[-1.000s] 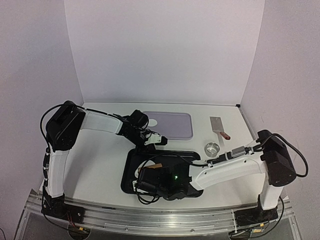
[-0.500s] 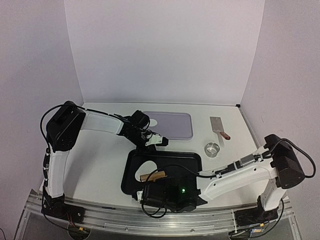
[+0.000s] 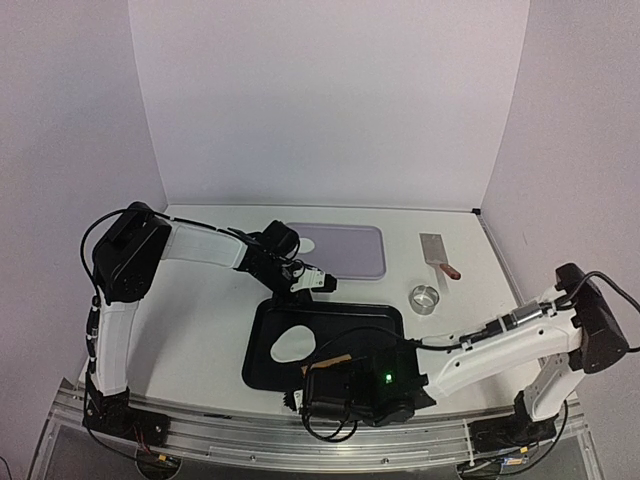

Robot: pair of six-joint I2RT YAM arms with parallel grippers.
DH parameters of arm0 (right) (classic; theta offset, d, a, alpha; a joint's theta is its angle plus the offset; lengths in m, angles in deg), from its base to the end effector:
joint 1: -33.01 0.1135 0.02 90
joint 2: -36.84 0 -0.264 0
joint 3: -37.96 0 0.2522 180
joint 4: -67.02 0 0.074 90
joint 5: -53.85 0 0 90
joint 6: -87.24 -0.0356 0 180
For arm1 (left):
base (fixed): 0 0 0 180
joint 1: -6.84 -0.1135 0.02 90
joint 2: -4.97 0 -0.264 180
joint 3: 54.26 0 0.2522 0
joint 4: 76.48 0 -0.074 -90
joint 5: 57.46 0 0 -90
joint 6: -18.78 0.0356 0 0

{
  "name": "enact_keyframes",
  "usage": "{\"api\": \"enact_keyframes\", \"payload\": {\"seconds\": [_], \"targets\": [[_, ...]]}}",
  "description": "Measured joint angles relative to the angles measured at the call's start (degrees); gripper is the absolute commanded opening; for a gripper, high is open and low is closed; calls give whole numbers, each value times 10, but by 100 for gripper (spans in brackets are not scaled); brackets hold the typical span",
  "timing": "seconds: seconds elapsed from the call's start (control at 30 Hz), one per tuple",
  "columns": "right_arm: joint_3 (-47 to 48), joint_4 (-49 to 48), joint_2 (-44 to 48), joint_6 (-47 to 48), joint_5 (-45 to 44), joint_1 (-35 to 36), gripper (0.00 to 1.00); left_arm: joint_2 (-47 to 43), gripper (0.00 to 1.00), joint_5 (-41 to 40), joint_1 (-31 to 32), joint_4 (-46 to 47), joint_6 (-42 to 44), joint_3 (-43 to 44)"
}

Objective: Roll out the dumpling wrappers from the dough

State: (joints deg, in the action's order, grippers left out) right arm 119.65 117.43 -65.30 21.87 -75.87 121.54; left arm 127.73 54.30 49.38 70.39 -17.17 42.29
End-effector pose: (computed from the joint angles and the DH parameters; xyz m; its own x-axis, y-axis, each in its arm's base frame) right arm 0.0316 0.3444 0.1877 0.2962 -0.9540 -0.0464 -0.7042 -0.1853 -0.6854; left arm 0.3180 -0.3097 0.1320 0.2490 0.7919 -0.5575 0.9635 -0.1441 0.2256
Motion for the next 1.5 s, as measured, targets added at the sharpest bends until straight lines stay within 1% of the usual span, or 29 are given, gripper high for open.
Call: {"api": "enact_keyframes", "payload": {"seconds": [0.13,0.23,0.3,0.4,0.53,0.67,0.73,0.8,0.97,1.1,1.23,1.4,1.5], "targets": [[60,76,4,20,50,-58,0,0,0,0,0,0,0,0],[120,102,3,56,68,-98,0,0,0,0,0,0,0,0],[148,94,3,85,71,-116,0,0,0,0,0,0,0,0],[167,69,-1,131,83,-127,0,0,0,0,0,0,0,0],[188,27,-42,187,108,-136,0,0,0,0,0,0,0,0],[189,-29,-100,227,122,-146,0,0,0,0,0,0,0,0],[188,-62,-118,237,109,-151,0,0,0,0,0,0,-1,0],[176,-88,-117,245,111,-154,0,0,0,1,0,0,-1,0],[91,-156,-80,254,99,-138,0,0,0,1,0,0,-1,0],[51,-152,-50,245,87,-109,0,0,0,1,0,0,-1,0],[43,-151,-49,239,73,-100,0,0,0,1,0,0,0,0],[101,-145,-90,237,84,-132,0,0,0,0,0,0,0,0],[107,-166,-99,235,99,-150,0,0,0,0,0,0,0,0]]}}
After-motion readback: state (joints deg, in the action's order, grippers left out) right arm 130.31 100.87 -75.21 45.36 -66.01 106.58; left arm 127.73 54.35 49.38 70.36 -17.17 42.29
